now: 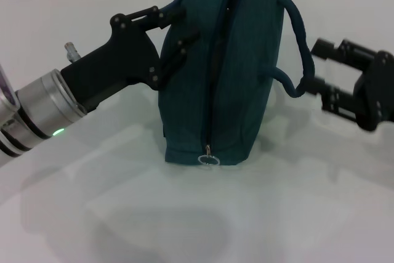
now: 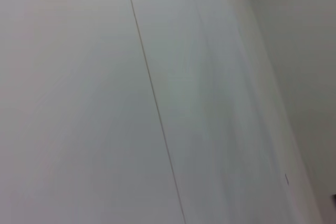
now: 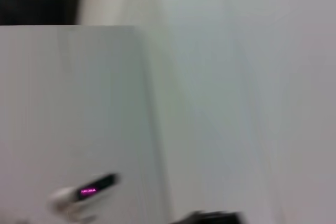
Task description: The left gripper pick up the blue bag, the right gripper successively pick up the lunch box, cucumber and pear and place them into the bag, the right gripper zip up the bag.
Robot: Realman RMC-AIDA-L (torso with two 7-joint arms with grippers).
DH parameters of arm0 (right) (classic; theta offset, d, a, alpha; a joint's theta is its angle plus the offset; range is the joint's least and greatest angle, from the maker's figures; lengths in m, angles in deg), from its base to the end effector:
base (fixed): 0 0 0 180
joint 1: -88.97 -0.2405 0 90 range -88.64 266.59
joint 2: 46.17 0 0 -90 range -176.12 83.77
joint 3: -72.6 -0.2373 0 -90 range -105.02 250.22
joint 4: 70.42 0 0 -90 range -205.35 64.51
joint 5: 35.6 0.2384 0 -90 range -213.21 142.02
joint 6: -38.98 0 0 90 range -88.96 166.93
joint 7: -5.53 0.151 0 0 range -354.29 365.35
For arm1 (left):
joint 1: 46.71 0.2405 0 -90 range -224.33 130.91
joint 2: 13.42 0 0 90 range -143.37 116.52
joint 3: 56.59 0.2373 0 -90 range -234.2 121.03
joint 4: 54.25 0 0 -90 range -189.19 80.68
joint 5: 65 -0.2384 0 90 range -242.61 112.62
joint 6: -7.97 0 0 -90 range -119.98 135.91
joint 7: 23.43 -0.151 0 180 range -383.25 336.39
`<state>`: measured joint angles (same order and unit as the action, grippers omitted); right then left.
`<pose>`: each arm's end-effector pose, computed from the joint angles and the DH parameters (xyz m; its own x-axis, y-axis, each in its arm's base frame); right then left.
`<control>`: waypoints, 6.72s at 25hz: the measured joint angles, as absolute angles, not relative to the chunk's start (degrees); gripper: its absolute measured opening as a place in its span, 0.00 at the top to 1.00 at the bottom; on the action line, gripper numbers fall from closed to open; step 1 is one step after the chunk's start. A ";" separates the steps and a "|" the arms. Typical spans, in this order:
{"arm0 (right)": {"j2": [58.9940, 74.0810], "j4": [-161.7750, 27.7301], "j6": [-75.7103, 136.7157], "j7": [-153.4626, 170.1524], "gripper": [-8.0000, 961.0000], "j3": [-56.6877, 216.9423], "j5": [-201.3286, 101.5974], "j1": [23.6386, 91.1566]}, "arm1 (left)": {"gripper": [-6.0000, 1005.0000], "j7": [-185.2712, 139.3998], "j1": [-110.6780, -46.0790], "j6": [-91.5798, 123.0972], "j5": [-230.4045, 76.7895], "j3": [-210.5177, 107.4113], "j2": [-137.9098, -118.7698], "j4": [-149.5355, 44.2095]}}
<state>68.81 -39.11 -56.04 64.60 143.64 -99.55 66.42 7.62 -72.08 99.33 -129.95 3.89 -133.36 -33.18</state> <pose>0.2234 0.3179 0.0088 0.5757 0.0013 -0.8177 -0.2695 -0.9438 -0.1912 -0.2351 0.3248 -0.0174 0.6300 -0.3122 0.7110 0.2313 -0.7986 -0.5557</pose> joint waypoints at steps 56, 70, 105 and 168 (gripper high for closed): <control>70.01 -34.72 -23.56 75.10 0.45 181.69 -101.27 53.36 | 0.69 7.24 -75.49 100.25 -128.56 3.97 -133.75 -36.67; 70.02 -31.91 -13.96 74.87 0.52 189.95 -95.48 52.48 | 0.69 7.24 -75.98 100.25 -128.55 3.90 -133.74 -36.77; 68.97 -30.41 -50.55 55.65 0.75 156.38 -104.73 67.32 | 0.38 36.43 -71.76 98.37 -109.92 -0.27 -133.51 -32.70; 67.97 -37.90 -46.16 54.91 0.26 149.36 -98.75 64.54 | 0.43 58.36 -73.82 84.49 -139.40 5.72 -129.85 -22.58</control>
<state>67.97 -37.90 -46.16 54.91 149.36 -98.75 64.54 58.36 -73.82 84.49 -139.40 5.72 -129.85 -22.58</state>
